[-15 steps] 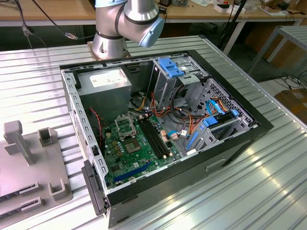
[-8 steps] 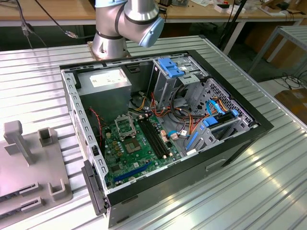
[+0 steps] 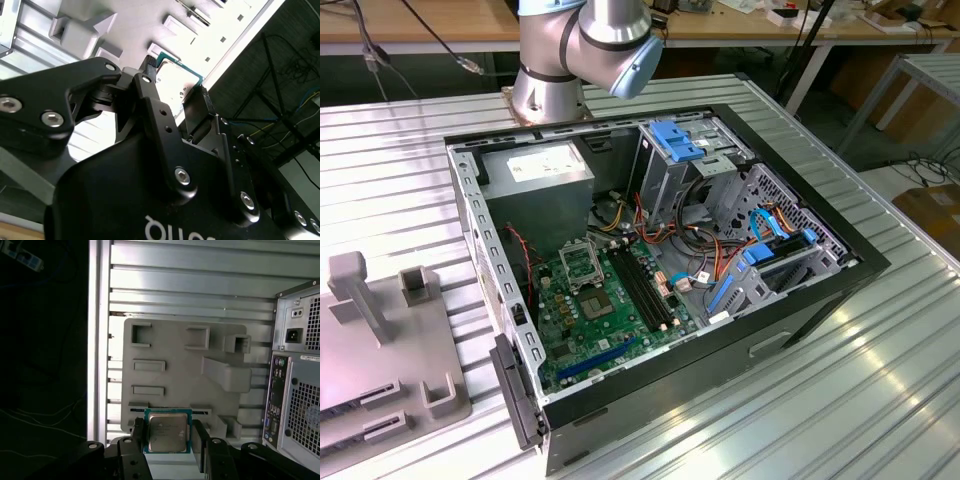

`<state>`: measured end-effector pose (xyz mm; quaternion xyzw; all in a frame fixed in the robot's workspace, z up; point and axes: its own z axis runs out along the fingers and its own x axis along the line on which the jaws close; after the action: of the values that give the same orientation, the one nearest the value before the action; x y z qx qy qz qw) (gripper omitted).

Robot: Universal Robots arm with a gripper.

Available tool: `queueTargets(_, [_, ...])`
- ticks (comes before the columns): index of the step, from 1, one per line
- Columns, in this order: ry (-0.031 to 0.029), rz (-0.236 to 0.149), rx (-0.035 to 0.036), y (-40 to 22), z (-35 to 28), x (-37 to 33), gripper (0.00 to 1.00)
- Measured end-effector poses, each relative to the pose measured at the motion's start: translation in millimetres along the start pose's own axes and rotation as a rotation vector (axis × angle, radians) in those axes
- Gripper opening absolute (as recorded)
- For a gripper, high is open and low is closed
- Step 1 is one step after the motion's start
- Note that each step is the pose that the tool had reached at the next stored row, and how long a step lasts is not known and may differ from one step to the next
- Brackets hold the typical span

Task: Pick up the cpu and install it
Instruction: 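Pick up the cpu and move it towards the insertion slot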

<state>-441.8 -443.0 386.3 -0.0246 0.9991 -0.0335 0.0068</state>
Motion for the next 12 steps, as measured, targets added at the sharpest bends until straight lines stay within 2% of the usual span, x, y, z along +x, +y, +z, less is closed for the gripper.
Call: queueTargets(12, [0.0002, 0.0, 0.0002, -0.2, -2.3, -0.4, 0.47])
